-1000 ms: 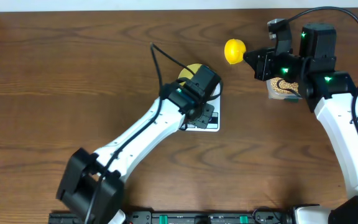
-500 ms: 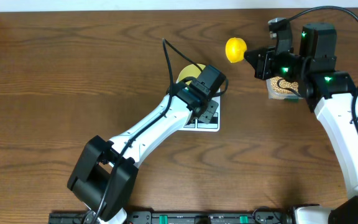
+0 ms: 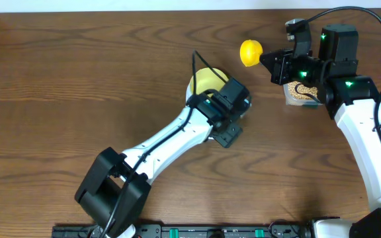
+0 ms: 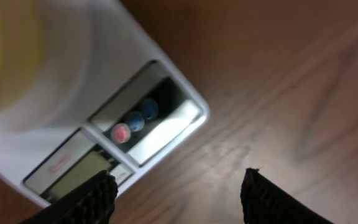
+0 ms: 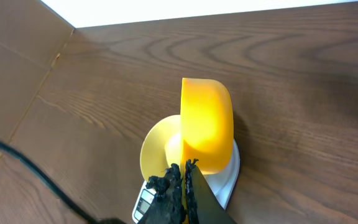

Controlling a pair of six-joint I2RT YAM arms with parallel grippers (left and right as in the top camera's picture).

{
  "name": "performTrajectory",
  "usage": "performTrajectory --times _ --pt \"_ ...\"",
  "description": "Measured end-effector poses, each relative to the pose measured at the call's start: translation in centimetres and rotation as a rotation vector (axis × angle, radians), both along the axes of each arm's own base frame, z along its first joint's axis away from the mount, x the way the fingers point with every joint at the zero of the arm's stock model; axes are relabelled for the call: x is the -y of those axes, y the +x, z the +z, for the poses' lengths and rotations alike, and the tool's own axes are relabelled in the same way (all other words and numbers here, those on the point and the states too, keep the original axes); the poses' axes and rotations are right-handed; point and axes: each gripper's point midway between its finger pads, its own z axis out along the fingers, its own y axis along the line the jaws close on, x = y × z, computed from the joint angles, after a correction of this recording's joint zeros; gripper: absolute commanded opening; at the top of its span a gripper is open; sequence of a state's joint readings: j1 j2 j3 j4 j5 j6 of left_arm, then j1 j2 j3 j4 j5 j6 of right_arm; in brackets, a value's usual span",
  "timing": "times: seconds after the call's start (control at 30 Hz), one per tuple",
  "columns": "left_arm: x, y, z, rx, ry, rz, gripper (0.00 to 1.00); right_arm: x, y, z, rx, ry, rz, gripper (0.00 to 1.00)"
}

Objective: Scoop item into bowl and weigh 50g on scale

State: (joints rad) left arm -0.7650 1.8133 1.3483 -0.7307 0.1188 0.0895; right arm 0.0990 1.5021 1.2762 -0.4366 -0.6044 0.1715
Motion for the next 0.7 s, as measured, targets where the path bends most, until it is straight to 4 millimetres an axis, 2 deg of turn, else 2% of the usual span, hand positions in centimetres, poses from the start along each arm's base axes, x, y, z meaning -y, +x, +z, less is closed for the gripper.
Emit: performTrajectory --times 0.17,0.47,0.7 --pt "0.7 -0.7 -0.4 -0.004 0.003 -0.067 0.68 0.0 0.0 0.0 0.0 0.0 0.0 0.01" --pt "-0.1 -0.7 -3.9 -0.067 0.07 -0.08 0.68 0.0 0.0 0.0 0.0 0.0 0.0 0.01" --pt "0.4 -0.1 -4.3 -0.04 0.06 -0.121 0.68 0.0 0.0 0.0 0.0 0.0 0.0 0.01"
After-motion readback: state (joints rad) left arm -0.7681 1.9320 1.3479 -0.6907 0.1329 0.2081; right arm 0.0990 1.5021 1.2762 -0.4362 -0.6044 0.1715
